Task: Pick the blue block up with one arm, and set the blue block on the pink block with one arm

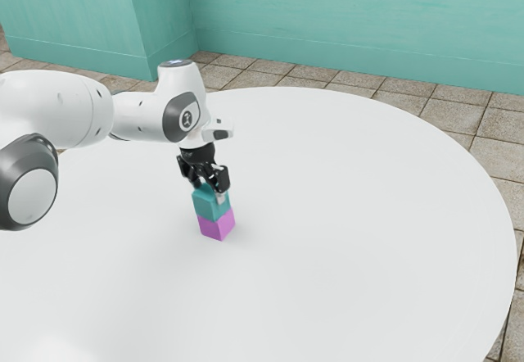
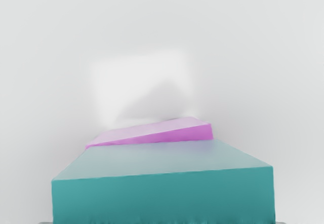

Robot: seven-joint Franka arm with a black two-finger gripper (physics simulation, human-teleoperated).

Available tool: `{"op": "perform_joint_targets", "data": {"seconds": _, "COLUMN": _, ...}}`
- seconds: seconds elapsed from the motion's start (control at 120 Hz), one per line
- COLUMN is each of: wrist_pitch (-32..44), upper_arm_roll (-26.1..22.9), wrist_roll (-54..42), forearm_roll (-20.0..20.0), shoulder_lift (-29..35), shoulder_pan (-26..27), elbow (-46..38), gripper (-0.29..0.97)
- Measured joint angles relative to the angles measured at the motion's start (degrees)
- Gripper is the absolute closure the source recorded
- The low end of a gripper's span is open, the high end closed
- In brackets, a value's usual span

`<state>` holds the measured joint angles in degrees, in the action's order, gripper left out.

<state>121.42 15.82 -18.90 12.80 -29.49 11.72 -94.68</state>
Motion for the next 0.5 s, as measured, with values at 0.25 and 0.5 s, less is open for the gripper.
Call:
{"op": "perform_joint_targets", "data": {"seconds": 0.25, "wrist_pitch": -0.22, "upper_arm_roll": 1.14, "wrist_roll": -1.72, "forearm_roll": 0.18, "shoulder_lift": 2.61, "shoulder_pan": 0.37, "elbow": 0.00, "gripper": 0.06}}
{"op": "perform_joint_targets", "data": {"seconds": 0.5, "wrist_pitch": -1.24, "upper_arm_roll": 1.19, "wrist_roll": -2.89, "forearm_roll": -1.56, "shoulder_lift": 11.23, "shoulder_pan": 0.66, "elbow": 0.74, "gripper": 0.03}}
